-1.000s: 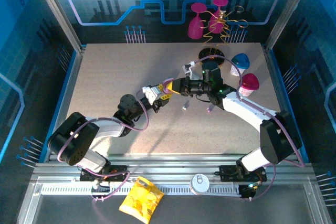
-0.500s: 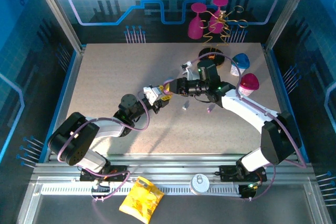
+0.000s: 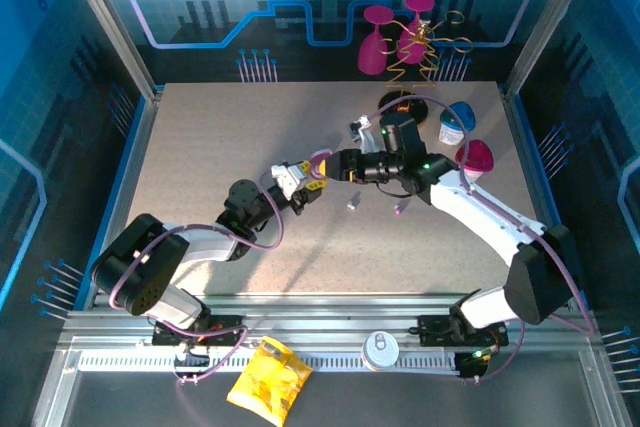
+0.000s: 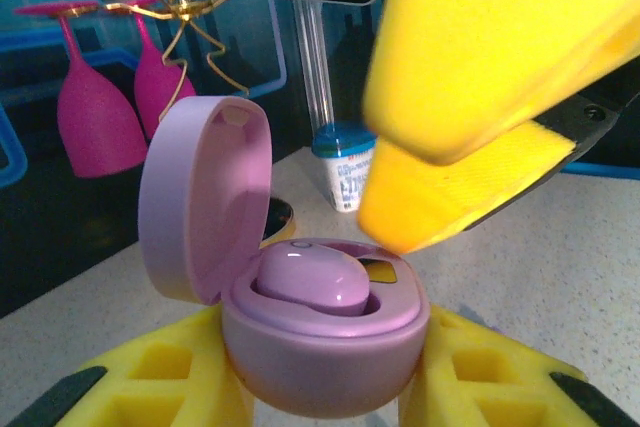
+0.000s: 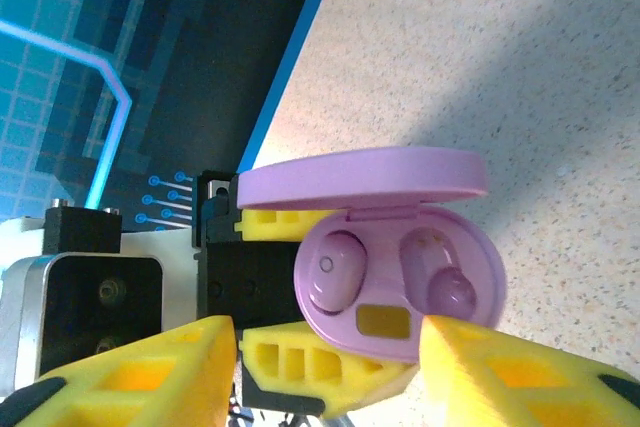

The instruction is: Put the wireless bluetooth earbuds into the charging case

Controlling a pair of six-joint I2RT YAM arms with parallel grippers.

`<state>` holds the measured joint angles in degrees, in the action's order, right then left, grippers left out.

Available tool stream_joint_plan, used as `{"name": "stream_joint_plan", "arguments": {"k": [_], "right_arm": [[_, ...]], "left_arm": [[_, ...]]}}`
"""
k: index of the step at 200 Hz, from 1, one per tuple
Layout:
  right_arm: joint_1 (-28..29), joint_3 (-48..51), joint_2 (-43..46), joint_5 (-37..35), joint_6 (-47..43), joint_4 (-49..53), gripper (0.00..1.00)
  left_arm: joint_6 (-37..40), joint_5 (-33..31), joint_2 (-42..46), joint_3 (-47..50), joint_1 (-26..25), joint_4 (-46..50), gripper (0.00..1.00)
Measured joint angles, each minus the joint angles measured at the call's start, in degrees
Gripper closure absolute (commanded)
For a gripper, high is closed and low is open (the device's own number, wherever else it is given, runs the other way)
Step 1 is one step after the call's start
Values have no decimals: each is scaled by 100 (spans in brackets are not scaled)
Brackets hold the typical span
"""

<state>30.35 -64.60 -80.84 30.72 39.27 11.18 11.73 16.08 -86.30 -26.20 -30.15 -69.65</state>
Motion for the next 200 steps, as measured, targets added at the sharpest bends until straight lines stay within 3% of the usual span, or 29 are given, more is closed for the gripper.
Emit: {"name": "stream_joint_plan", "arguments": {"k": [40,86,123,200], "right_arm": [[-94,391,1213,-804,-470,151,46],[-1091,1239,1928,-1572,-643,446,46],[-1657,1519,1054,-1770,-828,994,43],[-1683,1438,-739,-2179,-1204,1235,41]], "left_arm": [[-297,131,0,2,140,-337,68],[-509,177,0,142,249,-579,68],[-586,210,7,199,267,-614,68],[-579,243,315,229,267,-557,68]]}}
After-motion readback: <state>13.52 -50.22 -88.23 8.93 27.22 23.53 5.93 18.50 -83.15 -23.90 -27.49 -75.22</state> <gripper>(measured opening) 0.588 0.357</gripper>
